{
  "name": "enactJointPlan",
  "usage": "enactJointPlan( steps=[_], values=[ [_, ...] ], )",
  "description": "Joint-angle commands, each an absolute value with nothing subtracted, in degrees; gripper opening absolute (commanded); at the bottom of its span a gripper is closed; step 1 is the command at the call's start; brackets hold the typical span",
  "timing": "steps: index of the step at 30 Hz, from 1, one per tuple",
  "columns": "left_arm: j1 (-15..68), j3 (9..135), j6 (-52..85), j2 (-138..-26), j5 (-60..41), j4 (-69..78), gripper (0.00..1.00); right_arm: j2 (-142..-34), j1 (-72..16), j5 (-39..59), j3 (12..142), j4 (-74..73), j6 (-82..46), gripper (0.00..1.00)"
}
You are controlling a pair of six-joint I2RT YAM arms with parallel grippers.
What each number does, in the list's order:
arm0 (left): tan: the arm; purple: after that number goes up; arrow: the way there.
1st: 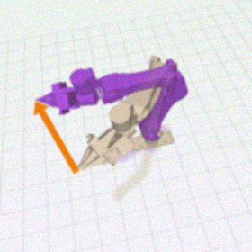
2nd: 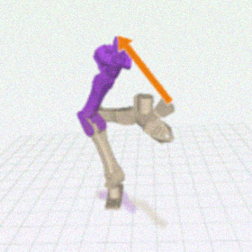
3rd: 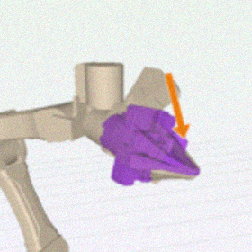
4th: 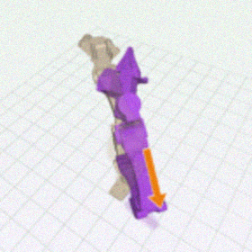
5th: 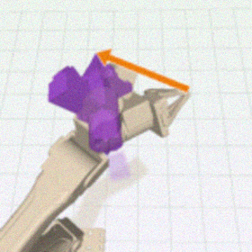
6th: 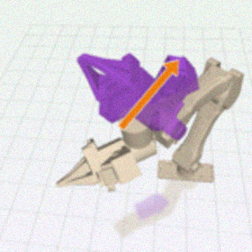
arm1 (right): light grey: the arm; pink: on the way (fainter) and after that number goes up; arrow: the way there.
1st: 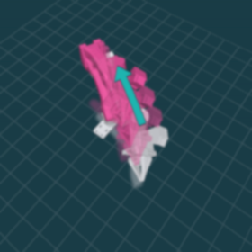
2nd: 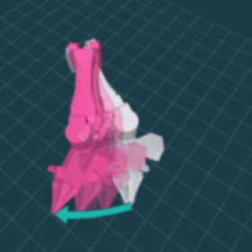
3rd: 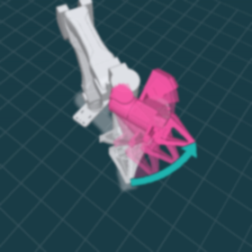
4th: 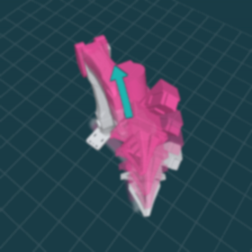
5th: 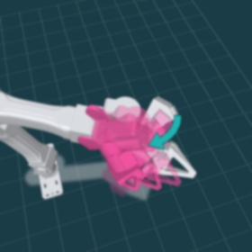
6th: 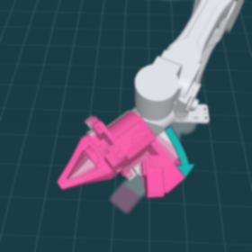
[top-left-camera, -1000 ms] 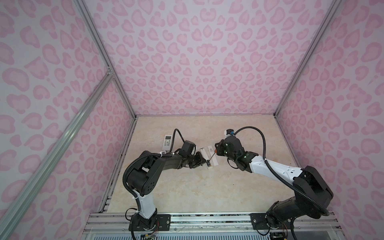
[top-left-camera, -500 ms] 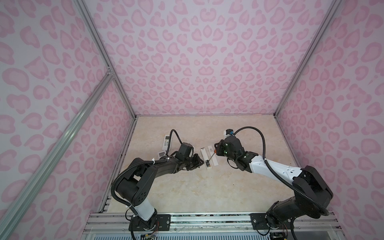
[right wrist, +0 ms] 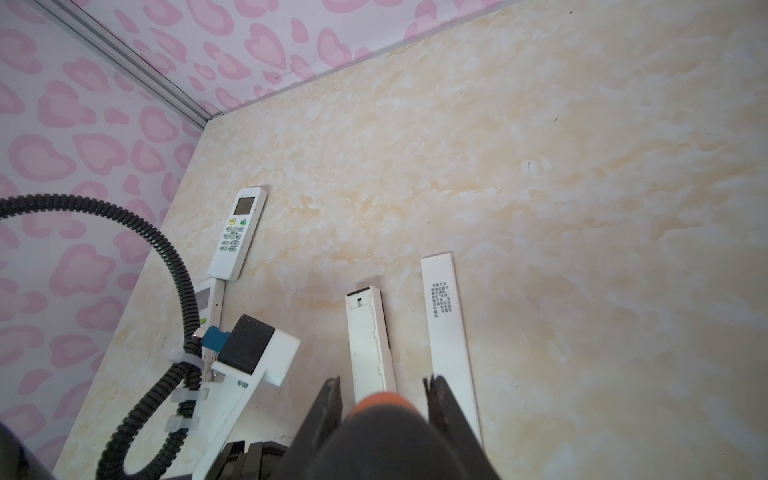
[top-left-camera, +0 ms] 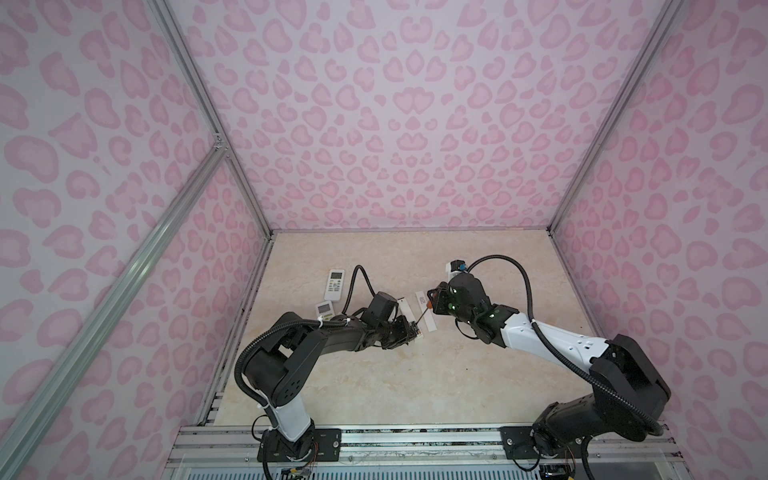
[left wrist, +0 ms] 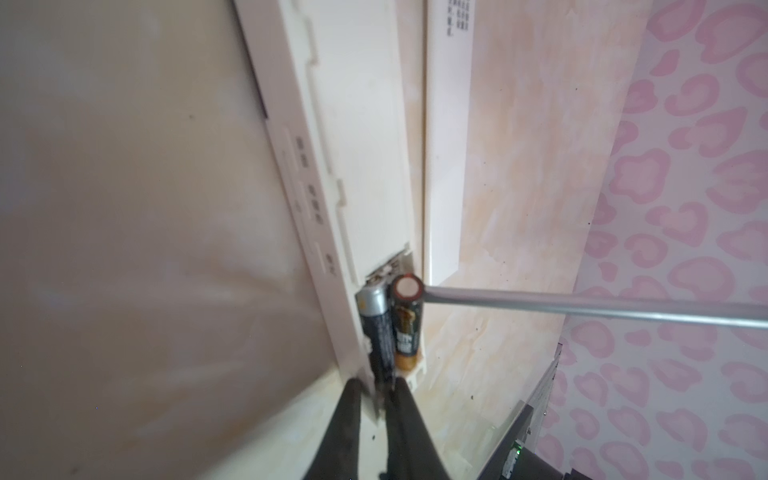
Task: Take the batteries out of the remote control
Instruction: 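Lever the batteries farther out of the compartment with the screwdriver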
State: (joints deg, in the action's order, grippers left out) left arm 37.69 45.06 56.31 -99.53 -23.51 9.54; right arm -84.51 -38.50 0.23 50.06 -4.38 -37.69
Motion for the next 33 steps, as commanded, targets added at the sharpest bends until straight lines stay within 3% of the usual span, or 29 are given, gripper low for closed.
enactJointPlan(
  steps=[1, 33],
  values=[
    [37.62, 45.61, 55.46, -99.58, -21.82, 8.62, 0.17, -83.95, -38.74, 2.03, 49.24, -3.95, -37.89, 0.0],
    [34.13, 43.33, 53.62, -93.98, -20.98, 7.18, 0.22, -84.39, -38.54, 1.41, 49.47, -4.75, -38.74, 0.0]
  ],
)
